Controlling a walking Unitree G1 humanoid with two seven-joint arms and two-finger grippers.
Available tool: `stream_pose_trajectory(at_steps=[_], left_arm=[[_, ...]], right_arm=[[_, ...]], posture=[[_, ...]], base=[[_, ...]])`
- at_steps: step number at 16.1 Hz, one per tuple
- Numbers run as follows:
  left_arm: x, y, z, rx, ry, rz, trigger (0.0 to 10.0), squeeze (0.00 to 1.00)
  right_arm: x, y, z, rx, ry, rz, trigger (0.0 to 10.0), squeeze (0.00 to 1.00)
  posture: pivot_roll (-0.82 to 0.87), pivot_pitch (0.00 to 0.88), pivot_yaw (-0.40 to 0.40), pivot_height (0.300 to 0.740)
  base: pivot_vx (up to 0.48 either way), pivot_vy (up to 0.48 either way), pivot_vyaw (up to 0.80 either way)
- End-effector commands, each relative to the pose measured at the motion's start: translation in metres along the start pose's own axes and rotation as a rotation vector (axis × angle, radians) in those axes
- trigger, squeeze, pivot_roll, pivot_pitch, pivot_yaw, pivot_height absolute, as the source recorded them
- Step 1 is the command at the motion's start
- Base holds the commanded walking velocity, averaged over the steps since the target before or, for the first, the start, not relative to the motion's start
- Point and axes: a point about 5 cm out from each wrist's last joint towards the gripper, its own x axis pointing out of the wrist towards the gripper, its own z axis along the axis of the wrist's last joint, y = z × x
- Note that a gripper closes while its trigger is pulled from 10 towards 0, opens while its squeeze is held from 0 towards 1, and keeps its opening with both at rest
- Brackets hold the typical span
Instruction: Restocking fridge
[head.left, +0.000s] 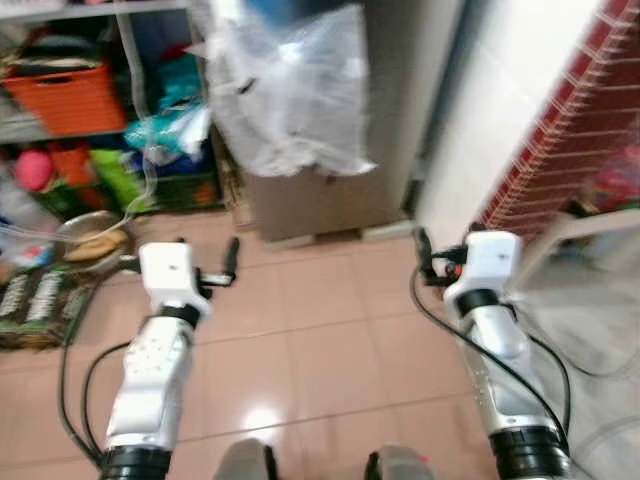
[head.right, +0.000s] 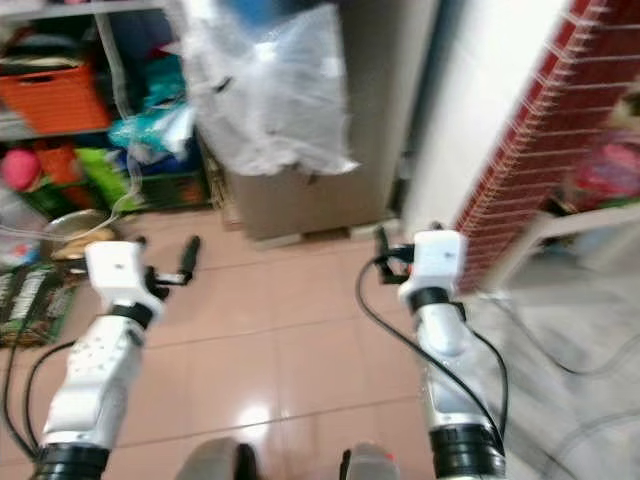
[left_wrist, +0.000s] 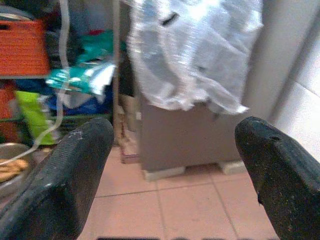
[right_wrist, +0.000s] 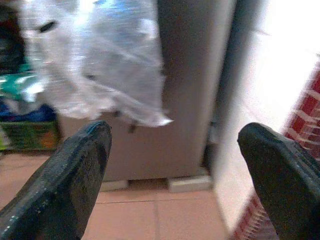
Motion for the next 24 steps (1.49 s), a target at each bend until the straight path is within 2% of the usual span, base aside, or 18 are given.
stream_pose_trajectory(at_steps=[1, 17, 18, 21, 24], left_arm=[[0.0008, -0.0086, 0.002, -0.016, -0.016, -0.042, 10.0, 0.0], [0.0022, -0.0089, 0.0034, -0.03, -0.029, -0.063, 10.0, 0.0], [0.004, -0.0116, 0.0013, -0.059, -0.004, -0.027, 10.0, 0.0], [0.0046, -0.0116, -0.0026, -0.064, 0.019, -0.011, 10.0, 0.0], [0.0054, -0.0121, -0.002, -0.106, 0.022, -0.019, 10.0, 0.0]], right_arm=[[-0.0015, -0.0084, 0.0009, -0.016, 0.0, -0.017, 10.0, 0.0], [0.0001, -0.0055, -0.0005, -0.014, 0.008, 0.003, 10.0, 0.0], [0.0005, -0.0057, -0.0011, -0.012, 0.012, 0.003, 10.0, 0.0], [0.0015, -0.0053, -0.0015, -0.01, 0.017, 0.003, 10.0, 0.0], [0.0019, -0.0058, -0.0016, -0.011, 0.019, 0.005, 10.0, 0.0]], posture=[[-0.04, 0.098, 0.045, 0.74], [-0.03, 0.096, 0.045, 0.74], [-0.03, 0.094, 0.044, 0.74], [-0.03, 0.092, 0.043, 0.74], [-0.03, 0.091, 0.042, 0.74]], base=[[0.0, 0.0, 0.0], [0.454, 0.0, 0.0], [0.0, 0.0, 0.0], [0.0, 0.0, -0.77], [0.0, 0.0, -0.8]])
